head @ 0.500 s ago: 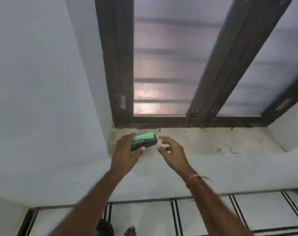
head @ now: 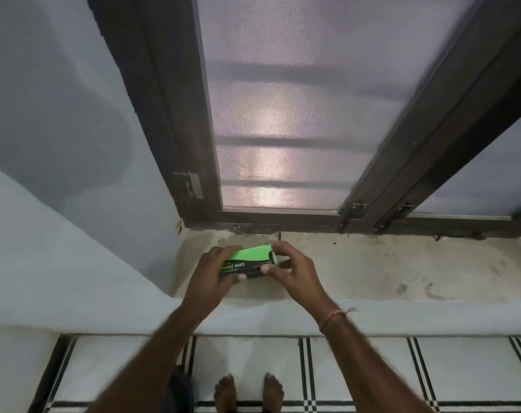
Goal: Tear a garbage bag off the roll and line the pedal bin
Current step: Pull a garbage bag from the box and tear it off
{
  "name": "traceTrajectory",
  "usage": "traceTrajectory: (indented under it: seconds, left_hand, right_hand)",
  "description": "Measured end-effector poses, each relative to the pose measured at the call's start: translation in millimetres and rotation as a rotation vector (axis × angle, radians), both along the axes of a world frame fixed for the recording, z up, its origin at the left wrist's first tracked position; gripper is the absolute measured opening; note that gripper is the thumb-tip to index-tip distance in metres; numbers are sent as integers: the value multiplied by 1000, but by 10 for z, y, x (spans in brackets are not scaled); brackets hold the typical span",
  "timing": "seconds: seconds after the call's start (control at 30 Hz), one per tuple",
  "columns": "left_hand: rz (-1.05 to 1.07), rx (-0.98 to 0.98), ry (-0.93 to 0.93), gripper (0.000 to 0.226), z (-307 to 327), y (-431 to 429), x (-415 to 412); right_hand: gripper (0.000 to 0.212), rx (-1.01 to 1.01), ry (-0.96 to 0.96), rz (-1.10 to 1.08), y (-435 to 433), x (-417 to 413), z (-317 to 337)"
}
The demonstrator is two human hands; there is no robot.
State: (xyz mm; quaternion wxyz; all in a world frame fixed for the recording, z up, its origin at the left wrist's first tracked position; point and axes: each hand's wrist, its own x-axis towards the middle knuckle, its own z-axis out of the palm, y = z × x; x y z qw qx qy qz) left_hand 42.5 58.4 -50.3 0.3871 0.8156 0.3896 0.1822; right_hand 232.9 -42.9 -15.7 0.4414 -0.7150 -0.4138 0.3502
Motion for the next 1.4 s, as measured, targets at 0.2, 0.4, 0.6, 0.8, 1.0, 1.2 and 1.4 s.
traceTrajectory:
  seconds: [0.2, 0.4, 0.6, 0.8, 1.0, 1.2, 1.4]
  left_hand:
    - [34, -71, -132, 55, 188, -43, 21]
    - [85, -124, -204, 53, 366, -130, -48]
    - [116, -63, -185, 60, 484, -221, -30]
    - [133, -17, -189, 59, 581, -309, -107]
    - [107, -4, -157, 56, 666, -346, -120]
    - [152, 25, -167, 59, 708, -355, -108]
    - [137, 72, -126, 61, 797, -358, -44]
  right_hand:
    - [39, 105, 197, 9, -98, 125, 167]
    - [24, 160, 509, -65, -213, 306, 175]
    - [24, 274, -290, 6, -193, 308, 149]
    - [39, 259, -6, 180, -233, 249, 238]
    - [19, 308, 45, 214, -293, 241, 232]
    - [21, 257, 124, 148, -427, 194, 274]
    - [12, 279, 216, 97, -444, 123, 230]
